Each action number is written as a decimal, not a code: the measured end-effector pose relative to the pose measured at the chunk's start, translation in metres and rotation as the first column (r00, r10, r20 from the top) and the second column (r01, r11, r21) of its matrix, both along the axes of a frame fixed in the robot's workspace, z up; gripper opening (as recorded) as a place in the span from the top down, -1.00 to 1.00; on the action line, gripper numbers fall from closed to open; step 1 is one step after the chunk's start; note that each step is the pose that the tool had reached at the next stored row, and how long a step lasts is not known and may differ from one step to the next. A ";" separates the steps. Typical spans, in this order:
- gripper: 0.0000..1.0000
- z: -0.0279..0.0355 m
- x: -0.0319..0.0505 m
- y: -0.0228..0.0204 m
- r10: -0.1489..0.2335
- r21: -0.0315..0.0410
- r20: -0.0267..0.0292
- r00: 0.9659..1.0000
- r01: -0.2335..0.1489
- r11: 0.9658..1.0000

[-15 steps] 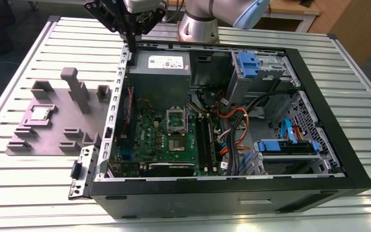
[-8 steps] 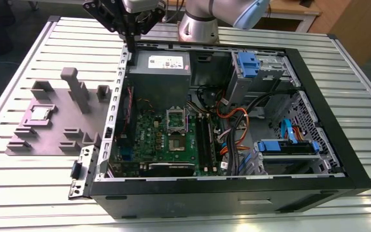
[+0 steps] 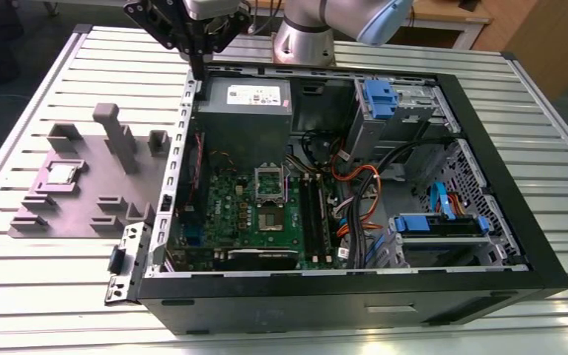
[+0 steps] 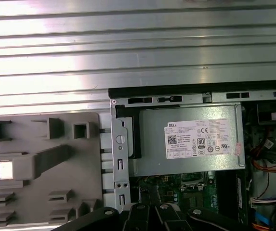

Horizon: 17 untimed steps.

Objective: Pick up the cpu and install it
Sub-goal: 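Reach for the cpu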

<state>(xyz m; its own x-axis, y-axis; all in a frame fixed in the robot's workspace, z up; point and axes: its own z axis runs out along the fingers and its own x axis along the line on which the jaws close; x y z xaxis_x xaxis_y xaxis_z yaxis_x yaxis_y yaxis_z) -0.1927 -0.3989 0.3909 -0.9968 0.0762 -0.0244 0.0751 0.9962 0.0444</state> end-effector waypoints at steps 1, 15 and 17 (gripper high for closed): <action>0.79 0.0000 -0.0003 0.0000 0.000 0.000 0.000 1.000 0.000 1.000; 0.79 -0.0002 -0.0195 0.0000 0.000 0.000 0.000 1.000 0.000 1.000; 0.79 -0.0003 -0.0229 0.0000 0.000 0.000 0.000 1.000 0.000 1.000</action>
